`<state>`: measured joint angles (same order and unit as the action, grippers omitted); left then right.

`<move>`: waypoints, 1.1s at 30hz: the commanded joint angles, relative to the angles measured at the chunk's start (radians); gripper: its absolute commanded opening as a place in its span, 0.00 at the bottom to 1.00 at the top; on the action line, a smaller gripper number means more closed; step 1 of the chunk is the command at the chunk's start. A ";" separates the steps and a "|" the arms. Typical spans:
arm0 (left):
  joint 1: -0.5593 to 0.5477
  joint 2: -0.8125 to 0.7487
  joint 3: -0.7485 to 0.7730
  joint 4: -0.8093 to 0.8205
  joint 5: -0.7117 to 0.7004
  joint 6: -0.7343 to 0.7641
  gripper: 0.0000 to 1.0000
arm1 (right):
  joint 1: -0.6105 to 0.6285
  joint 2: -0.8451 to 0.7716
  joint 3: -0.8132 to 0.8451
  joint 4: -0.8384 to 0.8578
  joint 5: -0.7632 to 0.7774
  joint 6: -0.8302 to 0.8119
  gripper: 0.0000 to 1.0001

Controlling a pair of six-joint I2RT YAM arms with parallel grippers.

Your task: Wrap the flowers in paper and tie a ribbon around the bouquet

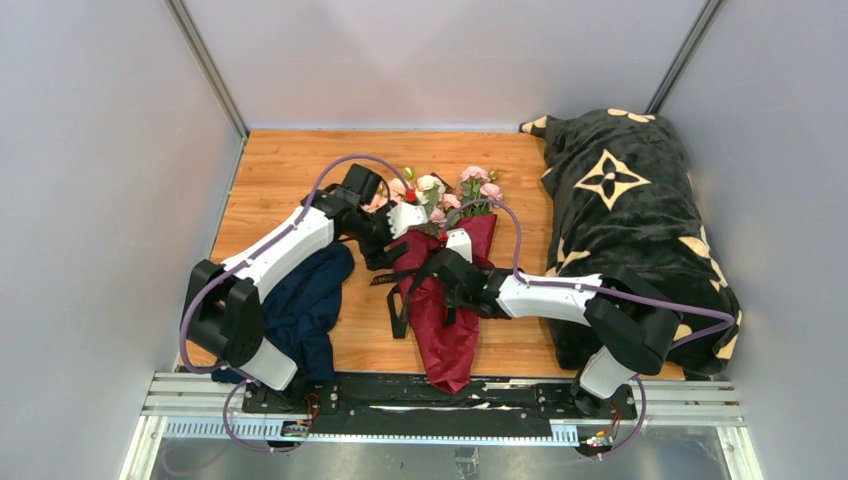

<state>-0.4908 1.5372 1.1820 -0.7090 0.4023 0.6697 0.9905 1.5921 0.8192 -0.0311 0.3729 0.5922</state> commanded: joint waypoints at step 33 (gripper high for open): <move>-0.031 0.172 -0.235 0.301 -0.120 0.215 0.67 | -0.023 -0.098 0.054 -0.156 -0.065 -0.108 0.11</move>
<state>-0.5106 1.6737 0.9573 -0.4309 0.3187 0.8917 0.9657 1.5150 0.8539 -0.1432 0.2871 0.4961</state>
